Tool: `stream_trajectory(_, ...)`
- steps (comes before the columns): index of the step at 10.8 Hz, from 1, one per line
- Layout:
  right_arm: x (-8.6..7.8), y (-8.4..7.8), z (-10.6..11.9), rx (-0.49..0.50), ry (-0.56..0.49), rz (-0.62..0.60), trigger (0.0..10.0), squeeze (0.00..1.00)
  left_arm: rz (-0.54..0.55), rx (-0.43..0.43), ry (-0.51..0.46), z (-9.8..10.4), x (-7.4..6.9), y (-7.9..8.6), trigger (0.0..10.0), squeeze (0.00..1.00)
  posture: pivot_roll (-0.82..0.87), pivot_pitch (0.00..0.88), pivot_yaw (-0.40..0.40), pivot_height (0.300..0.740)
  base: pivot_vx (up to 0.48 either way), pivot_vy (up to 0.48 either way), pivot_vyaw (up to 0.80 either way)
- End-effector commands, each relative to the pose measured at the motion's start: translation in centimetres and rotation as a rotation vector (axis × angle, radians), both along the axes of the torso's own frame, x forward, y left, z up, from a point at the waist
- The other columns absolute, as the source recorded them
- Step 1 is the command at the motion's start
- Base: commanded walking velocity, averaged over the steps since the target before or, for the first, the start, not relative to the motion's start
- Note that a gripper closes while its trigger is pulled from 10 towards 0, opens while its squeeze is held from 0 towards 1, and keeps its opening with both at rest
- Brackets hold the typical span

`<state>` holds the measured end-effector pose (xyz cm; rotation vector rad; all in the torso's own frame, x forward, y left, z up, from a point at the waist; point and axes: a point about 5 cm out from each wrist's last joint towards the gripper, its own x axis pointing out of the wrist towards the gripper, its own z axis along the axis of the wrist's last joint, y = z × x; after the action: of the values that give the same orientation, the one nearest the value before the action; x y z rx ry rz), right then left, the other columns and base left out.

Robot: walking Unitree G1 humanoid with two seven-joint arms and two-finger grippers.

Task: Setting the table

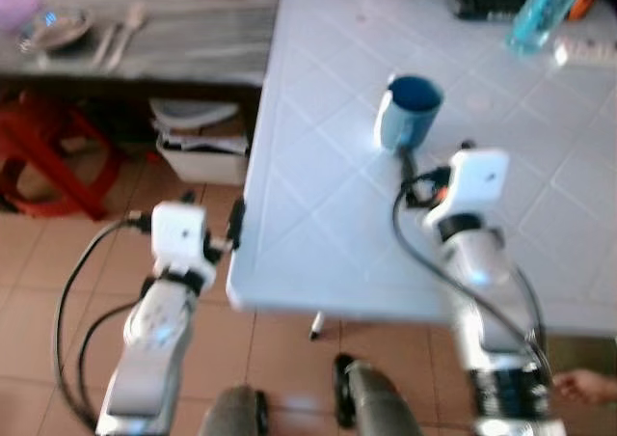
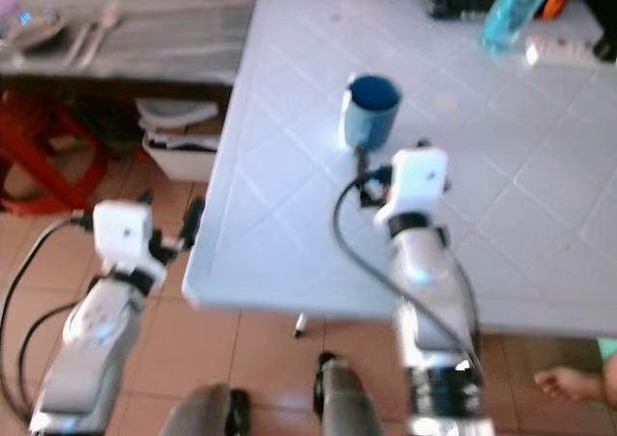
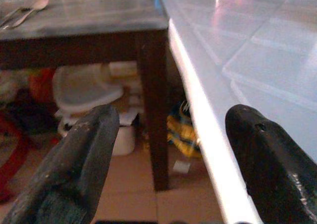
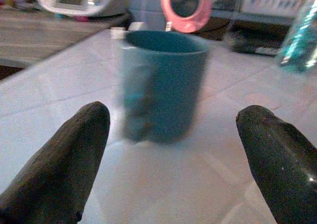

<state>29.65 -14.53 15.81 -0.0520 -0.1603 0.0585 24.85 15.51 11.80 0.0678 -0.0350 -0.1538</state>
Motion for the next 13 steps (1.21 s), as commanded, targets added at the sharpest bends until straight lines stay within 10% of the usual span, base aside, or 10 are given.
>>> stream_trajectory(1,-0.2,0.0,0.0,0.002,-0.002,0.009,10.0,0.0,0.005,0.004,-0.01,0.2,-0.1,0.2,10.0,0.0,-0.04,0.179,0.018,0.74,0.0,0.0,0.0)
stream_trajectory(7,1.1,-0.4,-0.1,0.004,0.035,0.009,10.0,0.0,-0.017,-0.004,0.01,0.0,-0.5,-0.2,10.0,0.0,-0.03,0.217,0.025,0.74,0.0,0.0,0.0)
stream_trajectory(8,2.1,0.2,0.2,0.0,0.033,0.059,10.0,1.0,-0.021,-0.002,0.013,0.1,-0.5,-0.3,10.0,0.0,-0.02,0.227,0.027,0.74,0.0,0.0,0.0)
stream_trajectory(10,3.1,0.9,0.7,-0.015,0.031,0.081,10.0,0.65,-0.019,0.004,0.016,0.2,-0.7,-0.2,10.0,0.0,-0.01,0.237,0.028,0.74,0.0,0.0,0.0)
stream_trajectory(11,3.3,1.2,0.8,-0.019,0.028,0.098,10.0,0.0,-0.017,0.007,0.018,0.2,-0.9,-0.1,10.0,0.0,-0.01,0.244,0.03,0.74,0.0,0.0,0.0)
stream_trajectory(13,3.8,1.5,1.2,-0.032,0.009,0.106,10.0,0.0,-0.022,0.009,0.023,0.2,-1.0,-0.1,10.0,0.0,0.0,0.251,0.034,0.74,0.0,0.0,0.0)
